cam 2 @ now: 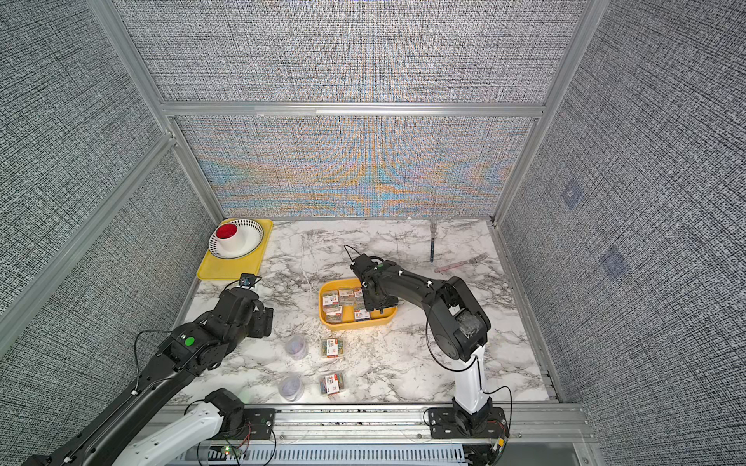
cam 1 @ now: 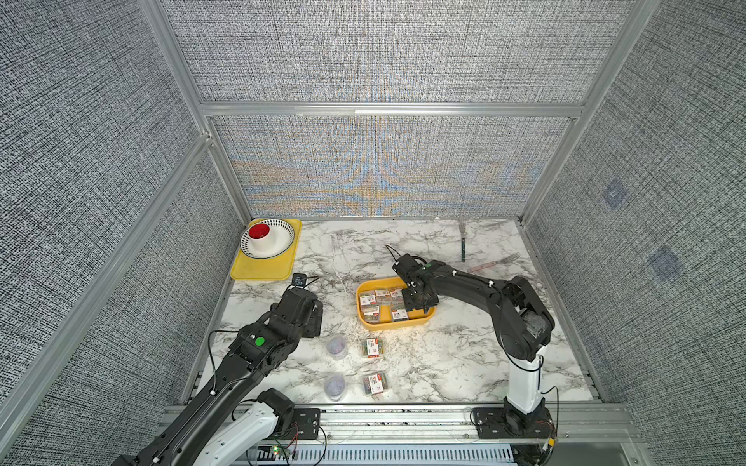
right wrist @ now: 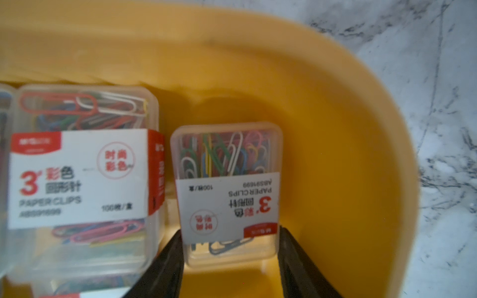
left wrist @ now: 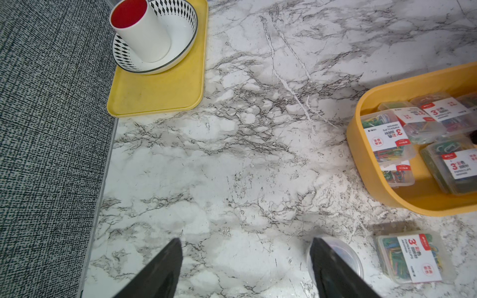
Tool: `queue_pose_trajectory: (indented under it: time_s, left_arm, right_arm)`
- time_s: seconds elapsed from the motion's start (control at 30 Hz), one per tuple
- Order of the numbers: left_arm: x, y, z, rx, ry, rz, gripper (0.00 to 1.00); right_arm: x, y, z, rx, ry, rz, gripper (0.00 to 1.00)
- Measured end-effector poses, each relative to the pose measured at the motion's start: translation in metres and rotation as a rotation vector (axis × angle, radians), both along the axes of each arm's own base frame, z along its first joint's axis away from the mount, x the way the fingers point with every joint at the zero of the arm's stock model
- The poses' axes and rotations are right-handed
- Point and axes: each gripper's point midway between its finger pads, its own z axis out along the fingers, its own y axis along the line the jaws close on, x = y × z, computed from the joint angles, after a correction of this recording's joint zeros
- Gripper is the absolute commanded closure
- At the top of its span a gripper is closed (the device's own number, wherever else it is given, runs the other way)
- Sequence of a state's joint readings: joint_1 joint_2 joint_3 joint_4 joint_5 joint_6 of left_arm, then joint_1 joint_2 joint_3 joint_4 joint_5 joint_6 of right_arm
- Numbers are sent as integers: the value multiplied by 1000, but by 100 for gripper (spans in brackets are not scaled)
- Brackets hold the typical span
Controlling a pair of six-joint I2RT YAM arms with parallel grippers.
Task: Take the paper clips out of the storage box
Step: Pick up the boxed paper clips from the storage box.
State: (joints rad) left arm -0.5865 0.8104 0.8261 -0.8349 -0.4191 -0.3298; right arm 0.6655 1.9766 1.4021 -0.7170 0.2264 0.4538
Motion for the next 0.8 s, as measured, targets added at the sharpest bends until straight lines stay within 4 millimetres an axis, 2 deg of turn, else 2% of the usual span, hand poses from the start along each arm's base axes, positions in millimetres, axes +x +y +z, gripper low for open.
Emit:
queue_pose_trajectory:
  time_s: [0.23, 0.5, 0.63, 0.8]
  left_arm:
    - [0, 0, 0, -1, -2, 1, 19]
    - [0, 0, 0, -1, -2, 2, 19]
    - [0, 1, 0, -1, -3, 3, 19]
    - [1, 1, 1, -2, -3, 4, 19]
  right_arm:
    - [2, 1, 5, 8, -11, -1, 58]
    - [8, 5, 39, 53, -72, 2, 60]
    - [9, 6, 76, 92, -125, 14, 60]
    - [6, 6, 143, 170, -250, 76, 61]
